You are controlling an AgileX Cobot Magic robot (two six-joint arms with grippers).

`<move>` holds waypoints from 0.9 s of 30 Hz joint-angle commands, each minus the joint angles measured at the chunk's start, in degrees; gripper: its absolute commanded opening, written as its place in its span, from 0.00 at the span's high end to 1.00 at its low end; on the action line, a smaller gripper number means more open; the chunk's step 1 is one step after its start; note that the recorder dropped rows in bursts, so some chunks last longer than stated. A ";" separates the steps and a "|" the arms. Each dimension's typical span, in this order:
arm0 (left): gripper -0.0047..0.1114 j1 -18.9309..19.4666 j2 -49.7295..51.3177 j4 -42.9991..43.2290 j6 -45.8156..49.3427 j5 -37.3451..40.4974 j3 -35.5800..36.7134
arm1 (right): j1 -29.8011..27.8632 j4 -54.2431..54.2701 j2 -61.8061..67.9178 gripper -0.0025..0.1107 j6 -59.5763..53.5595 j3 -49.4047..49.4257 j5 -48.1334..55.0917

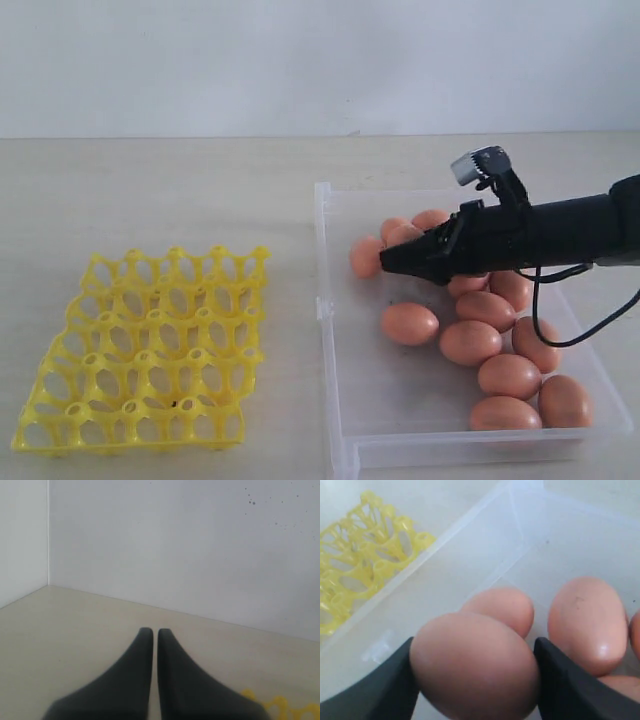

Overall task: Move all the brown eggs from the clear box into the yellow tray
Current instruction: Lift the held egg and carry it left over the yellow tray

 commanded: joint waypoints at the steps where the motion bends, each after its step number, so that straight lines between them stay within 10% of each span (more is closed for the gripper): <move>1: 0.93 0.09 -0.14 -0.51 -0.51 -0.85 -0.04 | -2.02 1.68 -0.24 0.98 -1.52 -0.04 12.29; 12: 0.93 0.09 -0.14 -0.51 -0.51 -0.86 -0.04 | 0.03 1.68 -0.62 0.98 -1.52 -1.84 16.59; 27: 0.93 0.09 -0.14 -0.51 -0.51 -0.86 -0.04 | 23.92 1.68 3.89 0.98 -1.52 -19.62 12.49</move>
